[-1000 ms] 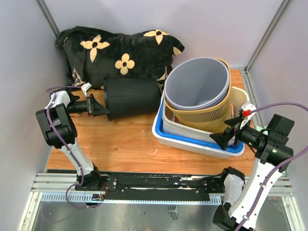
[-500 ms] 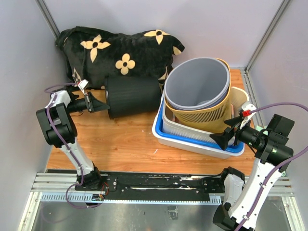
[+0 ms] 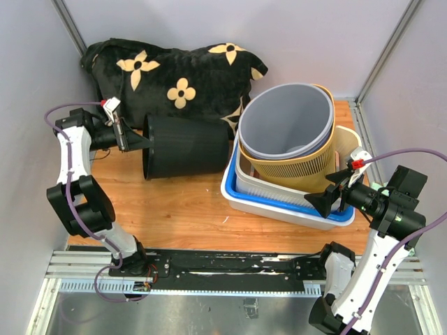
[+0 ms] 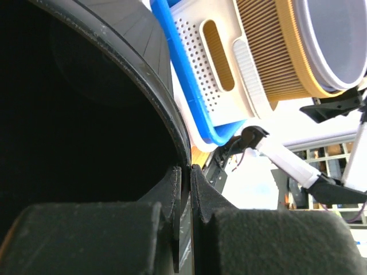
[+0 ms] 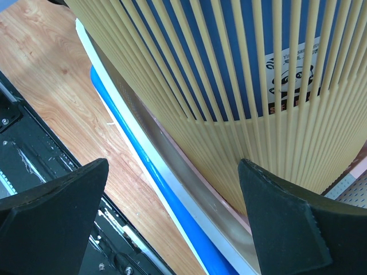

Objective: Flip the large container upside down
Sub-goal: Turn the container upside down at the center of the board.

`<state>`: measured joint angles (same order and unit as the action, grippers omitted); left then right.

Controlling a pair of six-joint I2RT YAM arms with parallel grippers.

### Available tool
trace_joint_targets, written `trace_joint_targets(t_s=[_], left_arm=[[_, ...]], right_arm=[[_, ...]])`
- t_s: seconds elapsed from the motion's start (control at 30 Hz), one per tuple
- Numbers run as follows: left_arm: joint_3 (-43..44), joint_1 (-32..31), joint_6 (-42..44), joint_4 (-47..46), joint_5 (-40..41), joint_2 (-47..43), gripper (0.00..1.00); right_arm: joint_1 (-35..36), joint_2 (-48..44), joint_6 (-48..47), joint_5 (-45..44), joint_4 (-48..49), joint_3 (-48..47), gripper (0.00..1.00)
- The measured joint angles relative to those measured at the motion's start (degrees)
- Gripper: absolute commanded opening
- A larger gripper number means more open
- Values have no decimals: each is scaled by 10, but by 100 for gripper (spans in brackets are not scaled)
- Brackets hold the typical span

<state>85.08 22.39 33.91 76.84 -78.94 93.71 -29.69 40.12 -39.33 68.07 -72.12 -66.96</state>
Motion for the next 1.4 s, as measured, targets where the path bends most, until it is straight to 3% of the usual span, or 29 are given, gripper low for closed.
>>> trace_joint_targets(t_s=[0.17,0.37,0.6,0.93,1.0,1.1,1.17,1.27,1.4], left_arm=[[2,14,-79,-12,-26,-5,0],[-10,98,-271,-128,-54,47,0],[-43,145,-350,-184,-97,139,0],[-124,235,-469,-227,-104,166,0],[-162,243,-567,-325,-104,165,0],[-264,258,-782,-623,-104,159,0],[-291,280,-865,-749,-103,169,0],[-311,293,-922,-921,-102,205,0],[-316,293,-936,-1073,-102,256,0]], right_arm=[[0,0,0,-1,0,0,98],[0,2,-2,-9,-2,0,97],[0,15,-2,-21,-14,-4,97],[0,52,7,-54,-19,-18,96],[0,52,12,-59,-12,-18,96],[0,52,19,-67,-8,-18,96],[0,52,23,-68,-3,-18,95],[0,53,35,-68,8,-18,96],[0,54,46,-68,19,-18,96]])
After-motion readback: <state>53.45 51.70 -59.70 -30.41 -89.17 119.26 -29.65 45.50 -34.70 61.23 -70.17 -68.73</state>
